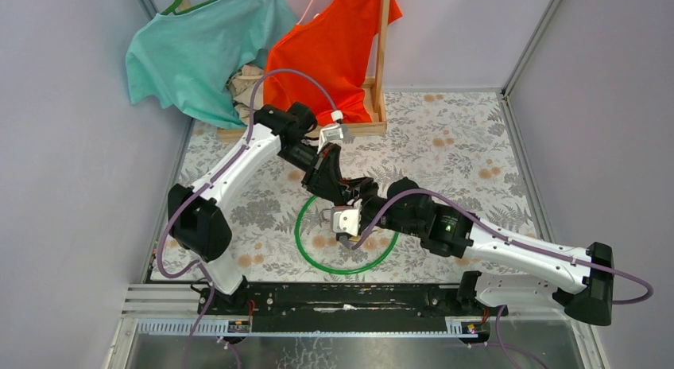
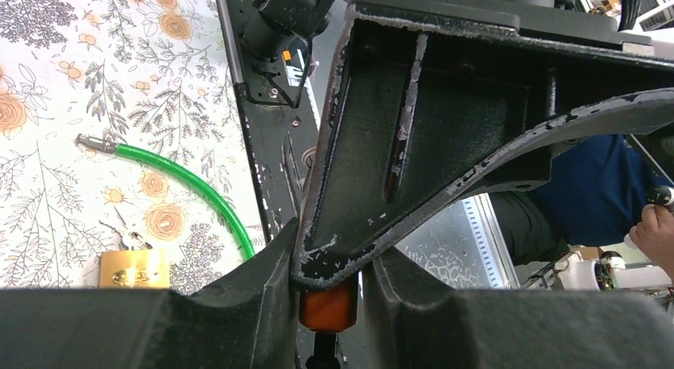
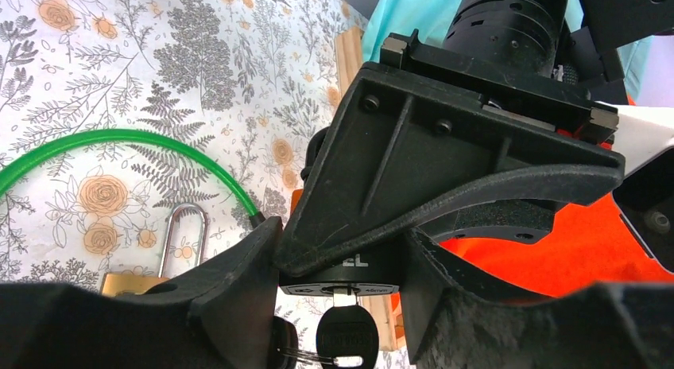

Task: Unlock with the key

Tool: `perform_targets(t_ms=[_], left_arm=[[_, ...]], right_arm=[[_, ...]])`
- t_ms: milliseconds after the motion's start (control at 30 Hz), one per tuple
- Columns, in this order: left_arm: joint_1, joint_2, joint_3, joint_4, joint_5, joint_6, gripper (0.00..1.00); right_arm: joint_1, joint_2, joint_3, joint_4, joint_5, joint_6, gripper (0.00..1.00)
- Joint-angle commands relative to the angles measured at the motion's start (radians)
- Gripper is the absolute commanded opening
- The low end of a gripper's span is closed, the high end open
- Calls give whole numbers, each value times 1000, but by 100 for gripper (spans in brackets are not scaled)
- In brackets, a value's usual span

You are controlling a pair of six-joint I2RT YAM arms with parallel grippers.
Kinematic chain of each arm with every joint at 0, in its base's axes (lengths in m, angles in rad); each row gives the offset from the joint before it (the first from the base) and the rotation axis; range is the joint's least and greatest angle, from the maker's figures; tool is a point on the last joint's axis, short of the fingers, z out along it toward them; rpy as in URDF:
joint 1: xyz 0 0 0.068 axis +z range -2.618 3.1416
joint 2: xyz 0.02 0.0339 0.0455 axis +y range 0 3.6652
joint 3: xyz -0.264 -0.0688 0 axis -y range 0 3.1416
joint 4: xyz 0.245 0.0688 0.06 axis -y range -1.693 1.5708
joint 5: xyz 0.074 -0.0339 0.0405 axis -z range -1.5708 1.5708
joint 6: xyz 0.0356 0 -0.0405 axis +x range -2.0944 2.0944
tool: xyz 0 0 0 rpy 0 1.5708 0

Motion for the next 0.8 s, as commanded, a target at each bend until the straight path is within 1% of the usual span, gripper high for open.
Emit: perform_targets(t_ms=[0,33,67,100,133,167,233,367,533,633,767], left_arm=[[-2,-42,57,-24,61,-38,21],[-1,-45,67,-23,53,-44,26],[-1,-49,71,-23,44,-49,32],[0,-53,75,-23,29,-51,40],[1,-59,79,-23,10,-57,46],[3,-62,79,-23,-15,-59,50],[13,-76,68,-24,-72,-46,53],[41,-106,21,-24,-178,15,53],[47,-140,-6,-24,-257,88,49],[47,-147,-5,-23,-251,122,48],[47,-119,25,-24,-214,131,45]], right_arm=[[12,-2,-2,59,79,-27,25],[12,-3,-2,67,94,-26,12],[13,-4,-5,80,110,-21,3],[14,-11,-8,93,120,-15,0],[14,-18,-12,105,129,-12,0],[14,-27,-14,115,133,-6,0],[14,-52,-21,120,136,11,0],[14,-89,-26,99,129,59,0],[14,-110,-31,60,118,113,0],[14,-106,-19,50,99,156,0],[15,-91,3,40,64,219,0]])
